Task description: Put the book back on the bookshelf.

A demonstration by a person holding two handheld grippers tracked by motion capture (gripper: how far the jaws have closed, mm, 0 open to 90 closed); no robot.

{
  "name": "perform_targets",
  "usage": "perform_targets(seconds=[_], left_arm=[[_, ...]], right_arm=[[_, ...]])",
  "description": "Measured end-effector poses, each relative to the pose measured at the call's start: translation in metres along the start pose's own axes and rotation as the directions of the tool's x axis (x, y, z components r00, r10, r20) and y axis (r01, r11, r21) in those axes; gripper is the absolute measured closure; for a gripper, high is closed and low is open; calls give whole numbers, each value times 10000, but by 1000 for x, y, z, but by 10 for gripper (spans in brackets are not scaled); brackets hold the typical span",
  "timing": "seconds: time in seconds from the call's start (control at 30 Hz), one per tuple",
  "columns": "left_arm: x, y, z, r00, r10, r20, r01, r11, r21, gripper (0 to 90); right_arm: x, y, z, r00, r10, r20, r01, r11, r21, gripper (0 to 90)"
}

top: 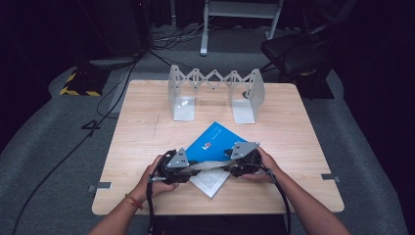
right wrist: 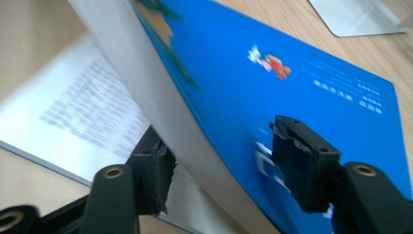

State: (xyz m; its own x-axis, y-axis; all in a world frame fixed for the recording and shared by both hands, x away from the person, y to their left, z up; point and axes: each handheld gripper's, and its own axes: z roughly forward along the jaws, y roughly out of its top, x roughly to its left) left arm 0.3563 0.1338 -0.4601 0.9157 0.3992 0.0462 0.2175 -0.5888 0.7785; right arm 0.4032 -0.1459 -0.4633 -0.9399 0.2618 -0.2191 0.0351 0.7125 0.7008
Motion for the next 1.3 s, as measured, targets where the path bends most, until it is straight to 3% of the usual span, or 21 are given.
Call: perform_targets(seconds=[0.1,0.23,0.4,0.53,0.63,0.7,0.77,0.8,0.93,1.0,1.07,1.1,1.13,1.17,1.23,1.3], left_arm=[[5,-2,-3,10000,-63,40,63,9999,-98,680],[10,-3,-8,9998,-209,-8,209,9997,-130,671],[9,-2,-12,9981,-309,-540,306,9995,-50,574],[-1,5,-8,9942,186,-1061,-132,9986,513,424],[-9,11,-4,9898,423,-1359,-341,9975,620,360],[-11,15,-3,9875,542,-1482,-462,9973,564,377],[-11,16,-3,9855,517,-1619,-434,9976,539,485],[-11,16,-3,9751,712,-2098,-618,9968,510,594],[-7,14,-4,9797,726,-1868,-672,9971,352,659],[-5,12,-4,9854,637,-1582,-584,9976,385,670],[-4,9,-5,9861,574,-1557,-542,9982,251,677],[-4,9,-5,9861,574,-1557,-542,9982,251,677],[1,5,-8,9892,452,-1395,-433,9989,163,676],[1,5,-8,9892,452,-1395,-433,9989,163,676],[5,3,-10,9914,368,-1258,-361,9993,78,676],[7,2,-11,9922,395,-1184,-387,9992,85,677]], right_arm=[[-6,-5,3,9999,-86,-126,82,9995,-318,469],[-5,-6,4,9967,-778,210,792,9940,-760,582],[7,10,5,9862,-1402,876,1437,9890,-360,661],[16,20,7,9766,-1903,1005,1928,9811,-163,689],[17,27,6,9744,-2006,1015,2019,9794,-24,695],[18,31,6,9748,-2016,951,2019,9794,67,697],[17,33,6,9731,-2095,963,2096,9777,95,698],[17,36,7,9738,-2108,853,2104,9775,142,698],[13,35,7,9810,-1840,620,1847,9828,-53,676],[7,31,7,9889,-1479,143,1483,9886,-278,628],[-2,23,6,9954,-942,-175,932,9942,-535,574],[-2,23,6,9954,-942,-175,932,9942,-535,574],[-15,10,6,9983,-569,81,571,9981,-242,499],[-15,10,6,9983,-569,81,571,9981,-242,499],[-27,-3,4,10000,-73,-59,70,9989,-473,483],[-33,-9,3,9997,-238,4,238,9985,-495,492]])
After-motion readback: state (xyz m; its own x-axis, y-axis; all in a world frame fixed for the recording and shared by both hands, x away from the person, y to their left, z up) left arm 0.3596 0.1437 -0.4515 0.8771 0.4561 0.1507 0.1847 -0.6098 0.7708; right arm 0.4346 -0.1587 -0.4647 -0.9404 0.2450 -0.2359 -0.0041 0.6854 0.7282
